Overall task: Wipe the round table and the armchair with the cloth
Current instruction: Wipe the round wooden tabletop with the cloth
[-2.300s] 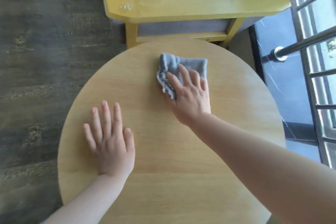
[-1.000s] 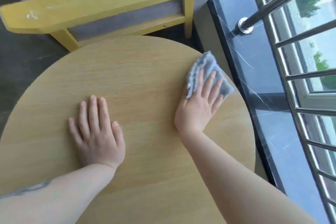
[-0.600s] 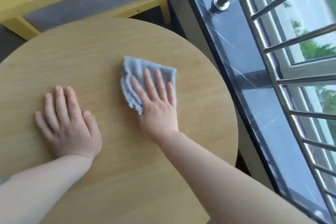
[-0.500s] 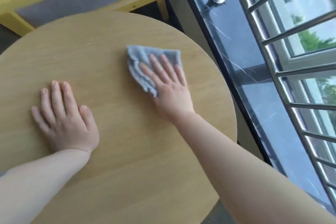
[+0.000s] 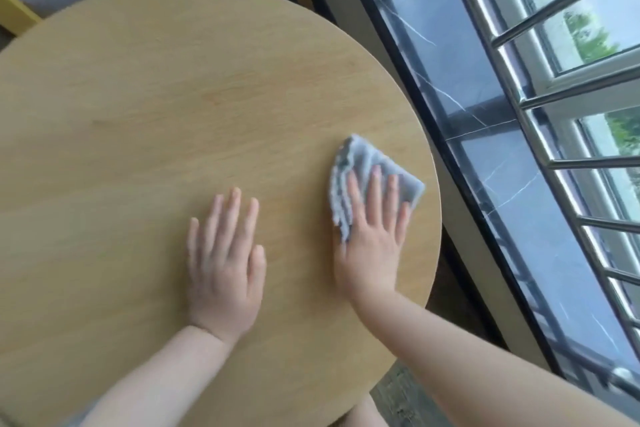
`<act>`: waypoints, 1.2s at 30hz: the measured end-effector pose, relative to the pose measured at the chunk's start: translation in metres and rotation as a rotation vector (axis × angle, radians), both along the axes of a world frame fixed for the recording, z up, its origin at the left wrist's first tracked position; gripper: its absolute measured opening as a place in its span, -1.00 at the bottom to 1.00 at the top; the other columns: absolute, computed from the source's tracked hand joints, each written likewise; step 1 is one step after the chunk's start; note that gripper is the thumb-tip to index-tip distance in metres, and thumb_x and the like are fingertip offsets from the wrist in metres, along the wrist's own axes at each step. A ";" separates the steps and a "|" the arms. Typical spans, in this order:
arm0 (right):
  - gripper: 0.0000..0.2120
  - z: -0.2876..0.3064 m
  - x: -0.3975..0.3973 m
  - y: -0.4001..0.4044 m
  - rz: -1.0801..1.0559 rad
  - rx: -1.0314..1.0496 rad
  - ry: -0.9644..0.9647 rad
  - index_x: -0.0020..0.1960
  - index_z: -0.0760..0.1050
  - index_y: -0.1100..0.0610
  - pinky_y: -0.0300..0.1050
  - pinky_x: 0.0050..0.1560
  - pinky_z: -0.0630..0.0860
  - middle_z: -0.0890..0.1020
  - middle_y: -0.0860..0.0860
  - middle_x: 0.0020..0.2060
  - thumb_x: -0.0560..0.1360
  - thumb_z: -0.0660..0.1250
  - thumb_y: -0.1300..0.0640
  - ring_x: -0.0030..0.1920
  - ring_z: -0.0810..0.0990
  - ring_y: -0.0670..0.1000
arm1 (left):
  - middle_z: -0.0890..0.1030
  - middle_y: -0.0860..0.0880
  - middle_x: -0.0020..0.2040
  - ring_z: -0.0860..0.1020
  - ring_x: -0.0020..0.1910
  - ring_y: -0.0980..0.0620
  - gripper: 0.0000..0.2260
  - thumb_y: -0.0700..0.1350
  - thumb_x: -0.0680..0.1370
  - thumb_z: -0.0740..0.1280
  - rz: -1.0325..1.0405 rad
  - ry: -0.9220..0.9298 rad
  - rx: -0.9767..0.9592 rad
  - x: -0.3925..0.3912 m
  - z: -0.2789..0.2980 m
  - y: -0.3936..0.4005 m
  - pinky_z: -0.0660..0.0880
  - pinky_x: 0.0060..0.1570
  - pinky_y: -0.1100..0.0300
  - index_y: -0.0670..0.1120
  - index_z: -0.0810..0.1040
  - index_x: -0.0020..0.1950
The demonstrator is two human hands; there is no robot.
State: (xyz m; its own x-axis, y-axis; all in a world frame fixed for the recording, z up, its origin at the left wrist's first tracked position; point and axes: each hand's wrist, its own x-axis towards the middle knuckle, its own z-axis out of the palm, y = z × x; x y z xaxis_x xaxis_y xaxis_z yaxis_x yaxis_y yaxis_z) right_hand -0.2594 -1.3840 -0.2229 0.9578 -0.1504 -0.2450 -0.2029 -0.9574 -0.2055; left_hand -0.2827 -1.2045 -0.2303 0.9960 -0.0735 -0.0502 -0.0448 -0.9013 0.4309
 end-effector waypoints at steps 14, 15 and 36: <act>-0.31 -0.008 0.014 -0.045 0.843 0.013 -0.055 0.54 0.00 -0.12 0.08 0.51 -0.12 0.01 -0.07 0.53 0.46 0.18 -0.01 0.54 -0.05 0.02 | 0.35 -0.11 0.46 0.22 0.48 -0.08 -0.55 -0.10 0.58 0.08 0.003 0.012 0.127 -0.029 -0.012 -0.019 0.09 0.46 -0.10 -0.17 0.31 0.46; -0.30 -0.011 0.024 -0.056 0.591 -0.022 -0.050 0.54 -0.08 -0.13 0.11 0.51 -0.13 -0.04 -0.07 0.53 0.49 0.17 0.00 0.54 -0.08 0.02 | 0.30 -0.08 0.48 0.20 0.49 -0.06 -0.53 -0.09 0.58 0.06 0.009 0.029 0.123 -0.029 -0.011 -0.018 0.08 0.47 -0.09 -0.16 0.30 0.49; -0.35 -0.009 -0.017 -0.023 0.115 0.022 -0.065 0.53 -0.10 -0.14 0.14 0.50 -0.14 0.00 -0.03 0.56 0.51 0.08 0.09 0.54 -0.13 0.00 | 0.16 -0.06 0.55 0.10 0.53 -0.05 -0.48 0.03 0.61 -0.01 0.041 0.127 0.194 -0.130 -0.004 0.032 -0.04 0.49 -0.04 -0.15 0.15 0.55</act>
State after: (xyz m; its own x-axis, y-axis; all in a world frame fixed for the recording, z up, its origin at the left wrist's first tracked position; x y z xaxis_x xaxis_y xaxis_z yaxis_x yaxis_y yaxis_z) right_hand -0.2761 -1.4067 -0.2315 0.9823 -0.0338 -0.1843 -0.0775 -0.9687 -0.2357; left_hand -0.4129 -1.1725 -0.2344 0.9827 -0.0095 -0.1848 0.0375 -0.9677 0.2491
